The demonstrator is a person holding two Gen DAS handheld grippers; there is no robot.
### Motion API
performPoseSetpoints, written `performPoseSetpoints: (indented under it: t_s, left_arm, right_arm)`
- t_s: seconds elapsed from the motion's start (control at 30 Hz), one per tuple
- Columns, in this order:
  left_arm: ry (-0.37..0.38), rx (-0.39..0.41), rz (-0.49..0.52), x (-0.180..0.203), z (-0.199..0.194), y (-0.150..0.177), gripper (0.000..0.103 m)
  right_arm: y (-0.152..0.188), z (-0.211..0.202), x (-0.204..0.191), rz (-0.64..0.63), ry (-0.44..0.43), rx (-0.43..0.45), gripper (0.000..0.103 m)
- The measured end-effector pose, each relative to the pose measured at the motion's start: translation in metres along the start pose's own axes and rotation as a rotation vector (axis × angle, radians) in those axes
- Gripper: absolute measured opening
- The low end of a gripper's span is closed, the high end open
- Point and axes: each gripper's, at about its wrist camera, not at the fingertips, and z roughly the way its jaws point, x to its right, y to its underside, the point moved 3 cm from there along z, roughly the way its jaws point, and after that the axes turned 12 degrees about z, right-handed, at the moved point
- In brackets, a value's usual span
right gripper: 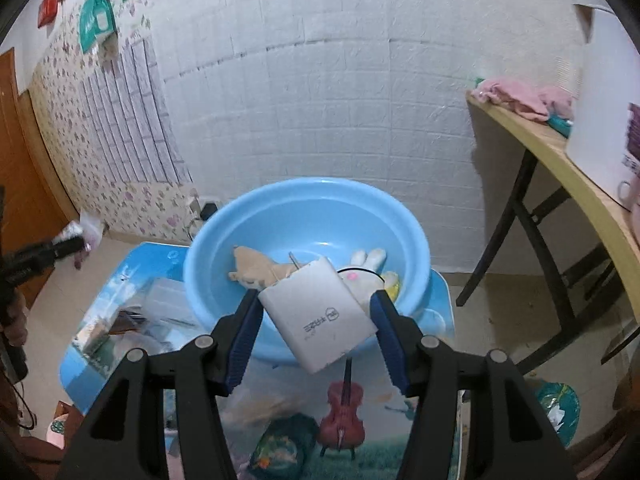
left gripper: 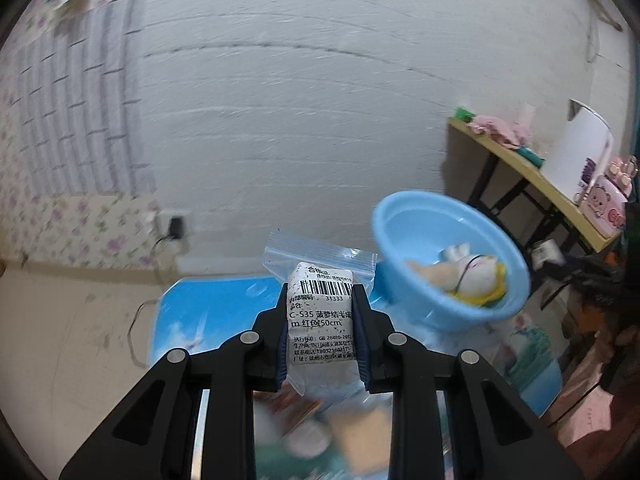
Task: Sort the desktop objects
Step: 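Carry both items over the basin and release them inside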
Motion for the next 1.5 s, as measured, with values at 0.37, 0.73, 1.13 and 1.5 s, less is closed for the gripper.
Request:
performPoseSetpoints:
  t_s: [0.37,0.73,1.13,1.5]
  left_arm:
    - [0.175,-0.047,0.138,0.095,0.079,-0.039,0.025]
    - [0.216,-0.12,0.217,0.132,0.127,-0.038,0.026]
    - [0.193,-0.158,0.281,0.148,0.141,-0.033,0.038]
    - [0.166,-0.125,0.275,0.138,0.113,-0.035,0.054]
  right_arm:
    - [-0.001,0.05,0.023,0.043,0.027,-0.086,0.055]
    - [-0.004,0.074,0.031,0.047,0.027,-0.113,0.055]
    - [-0.011,0.098,0.024,-0.01,0.03,-0.142,0.055]
    - [-0.005,0.071,0.023,-0.028,0.003,-0.095,0.066]
